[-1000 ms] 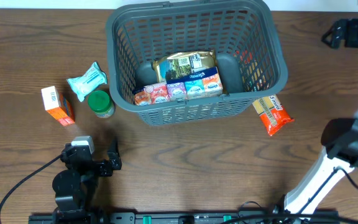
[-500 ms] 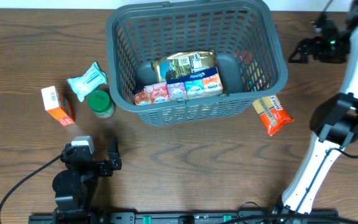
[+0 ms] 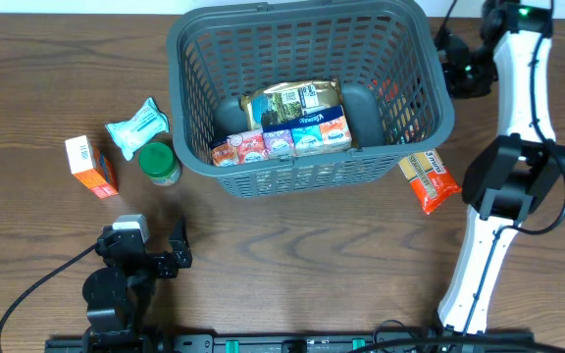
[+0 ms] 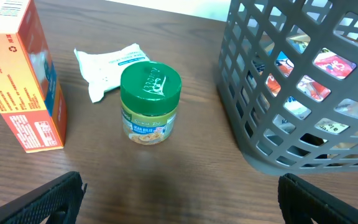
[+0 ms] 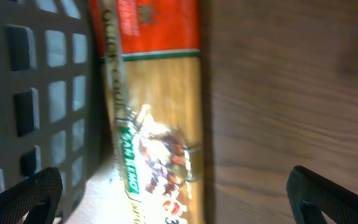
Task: Pack container
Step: 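Reach the right gripper down to the San Remo spaghetti packet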
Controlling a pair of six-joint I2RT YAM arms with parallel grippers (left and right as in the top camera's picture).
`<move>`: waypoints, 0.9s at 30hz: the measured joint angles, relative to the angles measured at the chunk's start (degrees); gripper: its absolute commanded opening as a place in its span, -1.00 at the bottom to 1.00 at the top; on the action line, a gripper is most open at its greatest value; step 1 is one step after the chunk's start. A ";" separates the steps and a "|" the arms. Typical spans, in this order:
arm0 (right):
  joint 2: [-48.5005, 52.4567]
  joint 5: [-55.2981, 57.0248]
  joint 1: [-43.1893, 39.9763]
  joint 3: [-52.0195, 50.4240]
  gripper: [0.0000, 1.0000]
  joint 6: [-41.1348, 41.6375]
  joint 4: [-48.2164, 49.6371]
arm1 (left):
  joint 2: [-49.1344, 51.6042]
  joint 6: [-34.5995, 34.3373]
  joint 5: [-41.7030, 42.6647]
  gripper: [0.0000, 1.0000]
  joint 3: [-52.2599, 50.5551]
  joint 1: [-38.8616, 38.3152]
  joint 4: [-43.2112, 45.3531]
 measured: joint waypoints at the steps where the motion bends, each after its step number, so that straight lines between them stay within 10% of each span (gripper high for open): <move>1: 0.00 0.13 0.76 0.00 0.98 0.00 0.17 | 0.00 0.00 0.00 0.97 0.00 0.00 0.00; 12: -1.42 0.96 1.42 -2.21 0.98 0.83 3.43 | 0.00 0.00 0.00 0.96 0.00 0.00 0.00; 27: -45.16 4.74 1.20 -65.66 0.98 1.55 43.01 | -0.04 0.00 0.00 0.97 0.00 0.00 0.02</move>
